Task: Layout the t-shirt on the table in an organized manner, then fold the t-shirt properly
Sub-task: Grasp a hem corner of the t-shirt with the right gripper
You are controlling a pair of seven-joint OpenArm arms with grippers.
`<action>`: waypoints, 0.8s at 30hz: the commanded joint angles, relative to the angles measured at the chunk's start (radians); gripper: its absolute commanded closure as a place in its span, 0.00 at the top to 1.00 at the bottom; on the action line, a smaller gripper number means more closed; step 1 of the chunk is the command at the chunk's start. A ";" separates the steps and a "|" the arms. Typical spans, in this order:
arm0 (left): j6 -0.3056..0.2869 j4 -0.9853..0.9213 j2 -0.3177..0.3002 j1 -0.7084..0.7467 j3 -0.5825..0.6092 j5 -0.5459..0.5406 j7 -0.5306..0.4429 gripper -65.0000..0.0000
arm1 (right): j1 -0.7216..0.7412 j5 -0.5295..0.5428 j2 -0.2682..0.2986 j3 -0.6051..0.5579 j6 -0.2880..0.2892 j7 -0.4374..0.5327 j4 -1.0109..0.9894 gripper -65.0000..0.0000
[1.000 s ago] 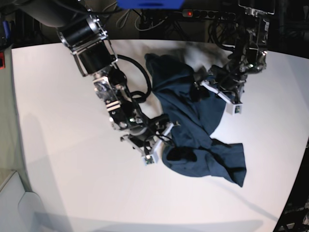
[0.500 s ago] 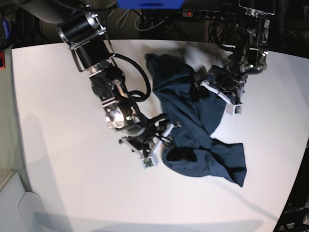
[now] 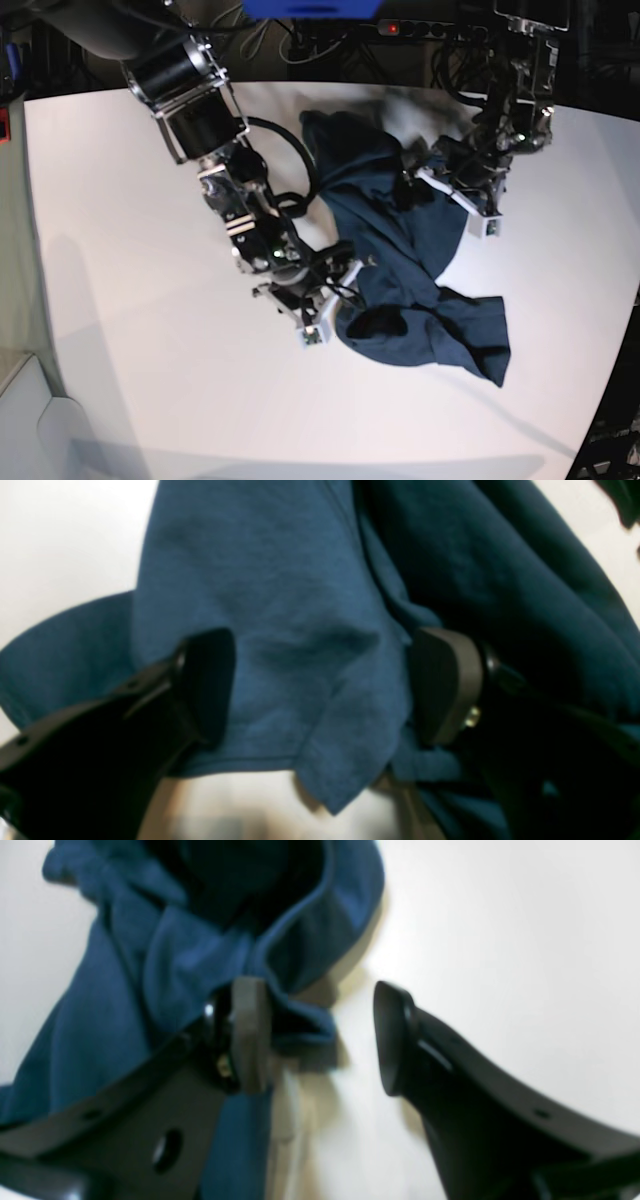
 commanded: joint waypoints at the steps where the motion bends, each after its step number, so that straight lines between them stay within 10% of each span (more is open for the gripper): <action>1: 0.007 0.000 -0.006 0.005 -0.001 0.000 0.027 0.82 | 0.027 0.006 -0.009 0.002 0.003 0.022 0.015 0.51; 15: 0.007 -0.005 -0.006 0.005 -0.001 0.000 0.027 0.82 | 0.030 0.006 -0.030 0.001 0.003 0.050 0.012 0.02; 24: 0.007 -0.062 -0.030 -0.001 -0.004 0.000 0.024 0.82 | 0.090 0.004 0.048 0.010 0.003 0.042 0.062 0.00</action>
